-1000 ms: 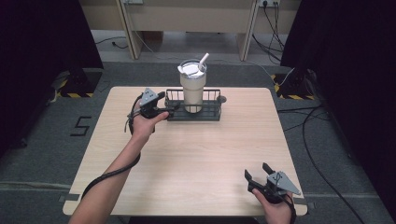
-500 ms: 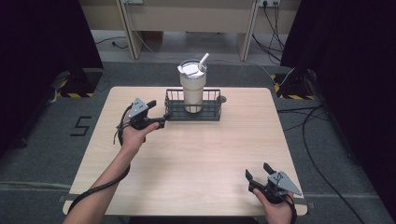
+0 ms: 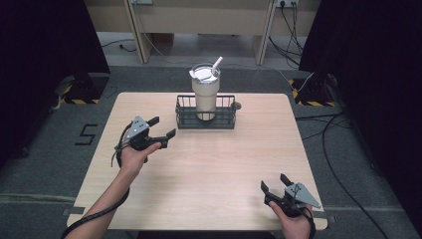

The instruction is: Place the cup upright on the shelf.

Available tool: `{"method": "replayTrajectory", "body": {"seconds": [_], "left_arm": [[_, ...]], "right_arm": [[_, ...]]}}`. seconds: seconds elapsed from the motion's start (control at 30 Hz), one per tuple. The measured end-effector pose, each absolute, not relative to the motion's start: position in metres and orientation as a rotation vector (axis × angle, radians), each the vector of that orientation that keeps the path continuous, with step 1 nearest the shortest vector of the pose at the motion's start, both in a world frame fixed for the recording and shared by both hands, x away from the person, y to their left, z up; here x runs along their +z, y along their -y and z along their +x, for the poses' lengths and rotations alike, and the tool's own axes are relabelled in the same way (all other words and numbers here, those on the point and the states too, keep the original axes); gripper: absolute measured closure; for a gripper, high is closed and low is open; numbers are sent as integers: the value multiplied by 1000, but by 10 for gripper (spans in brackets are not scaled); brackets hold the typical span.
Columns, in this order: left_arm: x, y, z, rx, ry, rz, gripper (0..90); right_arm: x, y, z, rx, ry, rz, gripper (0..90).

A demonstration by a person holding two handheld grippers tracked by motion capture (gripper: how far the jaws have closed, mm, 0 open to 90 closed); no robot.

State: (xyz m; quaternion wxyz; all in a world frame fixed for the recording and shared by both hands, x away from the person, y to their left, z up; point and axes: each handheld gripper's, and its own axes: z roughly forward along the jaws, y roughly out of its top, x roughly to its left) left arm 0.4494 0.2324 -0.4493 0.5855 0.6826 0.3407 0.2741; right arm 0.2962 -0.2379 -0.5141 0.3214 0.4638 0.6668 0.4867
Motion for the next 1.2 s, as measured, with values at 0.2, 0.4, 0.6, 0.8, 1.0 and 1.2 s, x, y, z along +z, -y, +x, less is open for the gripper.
{"method": "replayTrajectory", "body": {"seconds": [0.2, 0.4, 0.6, 0.8, 1.0, 1.2], "left_arm": [[-454, -239, 439, 644, -800, 1590, 143], [-458, -247, 428, 646, -807, 1588, 143], [-465, -258, 416, 649, -820, 1592, 143], [-471, -270, 402, 656, -829, 1588, 143], [-480, -280, 390, 653, -853, 1581, 144], [-489, -289, 377, 655, -878, 1584, 143]], "right_arm": [[-514, 238, 296, 1277, -1750, 1219, 233], [-514, 238, 296, 1275, -1749, 1220, 233], [-514, 238, 296, 1274, -1749, 1222, 233], [-514, 239, 296, 1272, -1747, 1223, 233], [-514, 239, 296, 1262, -1743, 1214, 233], [-514, 239, 296, 1267, -1739, 1222, 232]]}}
